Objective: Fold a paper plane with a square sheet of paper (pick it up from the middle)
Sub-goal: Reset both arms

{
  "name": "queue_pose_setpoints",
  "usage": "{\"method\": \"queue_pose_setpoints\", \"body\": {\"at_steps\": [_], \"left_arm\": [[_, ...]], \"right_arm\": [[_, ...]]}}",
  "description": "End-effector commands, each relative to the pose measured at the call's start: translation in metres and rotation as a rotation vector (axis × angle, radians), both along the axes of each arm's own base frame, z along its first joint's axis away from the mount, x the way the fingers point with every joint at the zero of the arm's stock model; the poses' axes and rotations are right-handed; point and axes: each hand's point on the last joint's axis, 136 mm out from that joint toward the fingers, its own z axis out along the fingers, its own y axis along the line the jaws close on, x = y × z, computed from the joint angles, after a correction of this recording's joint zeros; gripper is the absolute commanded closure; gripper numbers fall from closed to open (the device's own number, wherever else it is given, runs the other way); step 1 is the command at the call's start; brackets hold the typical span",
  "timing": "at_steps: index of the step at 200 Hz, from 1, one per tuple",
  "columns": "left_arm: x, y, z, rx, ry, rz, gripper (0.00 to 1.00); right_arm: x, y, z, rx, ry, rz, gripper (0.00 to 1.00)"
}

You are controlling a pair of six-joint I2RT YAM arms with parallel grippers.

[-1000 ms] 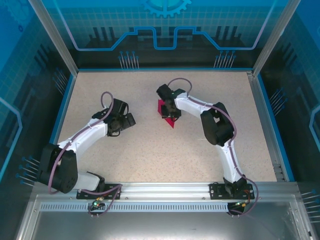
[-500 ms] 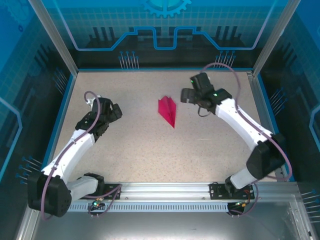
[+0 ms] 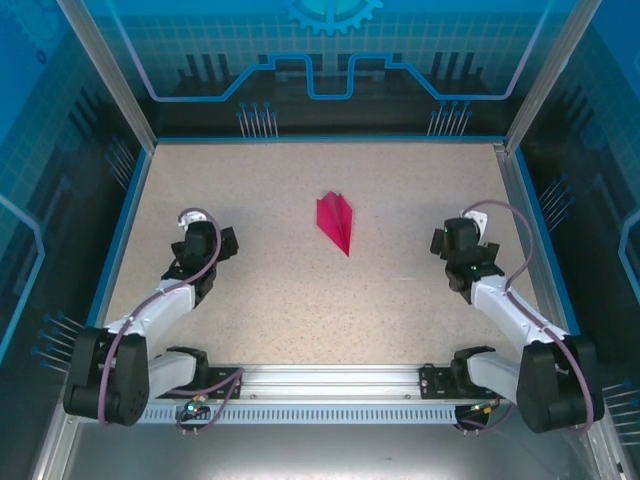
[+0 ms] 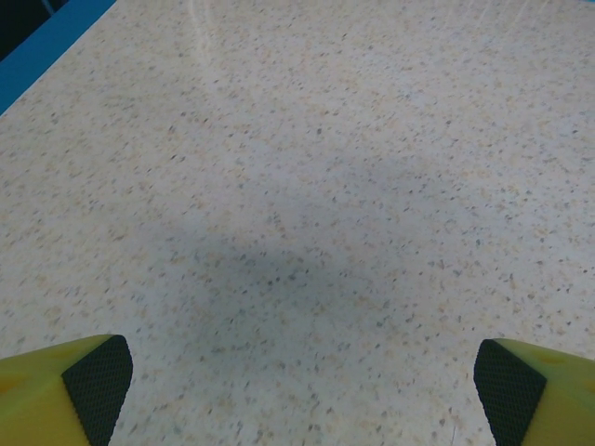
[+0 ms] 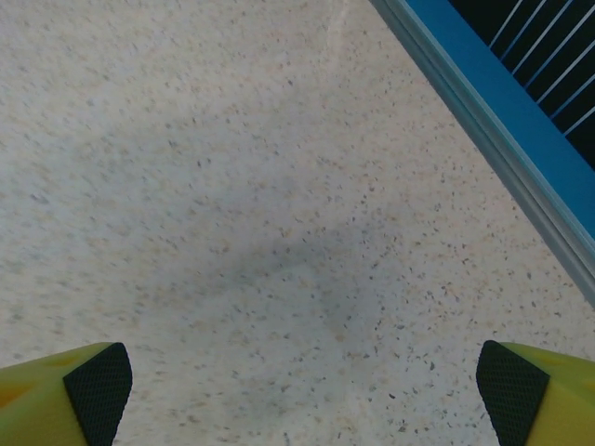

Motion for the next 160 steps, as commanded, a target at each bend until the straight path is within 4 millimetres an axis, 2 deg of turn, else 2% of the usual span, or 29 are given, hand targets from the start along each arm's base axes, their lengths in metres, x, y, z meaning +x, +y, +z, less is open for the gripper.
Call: {"method": "queue_pose_setpoints", "body": {"at_steps": [1, 18, 64, 109, 160], "left_arm": [[0.02, -0.012, 0.014, 0.02, -0.13, -0.119, 0.02], [0.026, -0.019, 0.012, 0.005, -0.178, -0.172, 0.01], [0.037, -0.03, 0.015, -0.004, -0.244, -0.281, 0.01], [0.045, -0.02, 0.005, -0.039, -0.259, -0.28, 0.02], [0.054, -0.022, -0.007, -0.047, -0.218, -0.29, 0.01]], "right_arm": [[0.023, 0.001, 0.013, -0.035, -0.145, 0.058, 0.0], [0.031, 0.007, 0.008, -0.028, -0.154, 0.108, 0.01], [0.052, 0.018, 0.015, -0.023, -0.233, 0.227, 0.01], [0.067, 0.03, 0.017, -0.01, -0.281, 0.317, 0.01], [0.082, 0.042, 0.002, 0.014, -0.249, 0.38, 0.01]]}}
